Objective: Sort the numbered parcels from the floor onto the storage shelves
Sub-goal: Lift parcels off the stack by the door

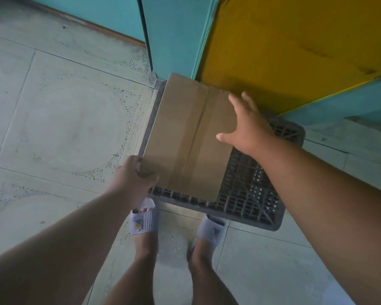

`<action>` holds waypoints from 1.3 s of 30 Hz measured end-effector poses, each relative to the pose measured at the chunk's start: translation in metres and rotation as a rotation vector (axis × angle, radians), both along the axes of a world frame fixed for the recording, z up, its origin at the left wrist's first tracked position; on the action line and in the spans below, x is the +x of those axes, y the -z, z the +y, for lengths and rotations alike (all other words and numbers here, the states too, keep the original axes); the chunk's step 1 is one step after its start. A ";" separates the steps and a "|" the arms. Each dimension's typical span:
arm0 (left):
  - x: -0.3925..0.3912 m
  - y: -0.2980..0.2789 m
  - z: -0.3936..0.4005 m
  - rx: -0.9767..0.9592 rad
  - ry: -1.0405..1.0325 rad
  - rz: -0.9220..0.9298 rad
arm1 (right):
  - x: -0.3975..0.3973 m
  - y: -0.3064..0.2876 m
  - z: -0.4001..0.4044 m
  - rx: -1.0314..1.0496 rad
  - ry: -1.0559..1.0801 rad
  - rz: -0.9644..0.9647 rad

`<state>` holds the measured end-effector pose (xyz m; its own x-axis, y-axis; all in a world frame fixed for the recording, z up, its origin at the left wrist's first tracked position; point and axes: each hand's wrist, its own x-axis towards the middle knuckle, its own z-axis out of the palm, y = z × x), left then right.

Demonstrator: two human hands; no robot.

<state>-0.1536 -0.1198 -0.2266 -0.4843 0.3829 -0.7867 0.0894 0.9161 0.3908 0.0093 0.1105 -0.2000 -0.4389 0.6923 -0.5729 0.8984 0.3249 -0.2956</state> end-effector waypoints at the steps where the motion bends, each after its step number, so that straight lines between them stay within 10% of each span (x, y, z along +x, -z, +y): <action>1: 0.002 0.001 0.000 0.028 -0.065 -0.043 | 0.000 0.002 0.002 -0.010 0.002 0.022; 10: 0.018 -0.053 -0.030 0.134 -0.328 -0.085 | 0.017 -0.052 -0.024 0.108 -0.038 0.122; 27: 0.034 -0.434 -0.082 0.480 -0.218 -0.012 | 0.074 -0.468 -0.115 0.409 0.046 0.246; 39: -0.016 -0.515 -0.089 0.696 -0.306 -0.342 | 0.090 -0.534 -0.201 0.430 0.560 0.320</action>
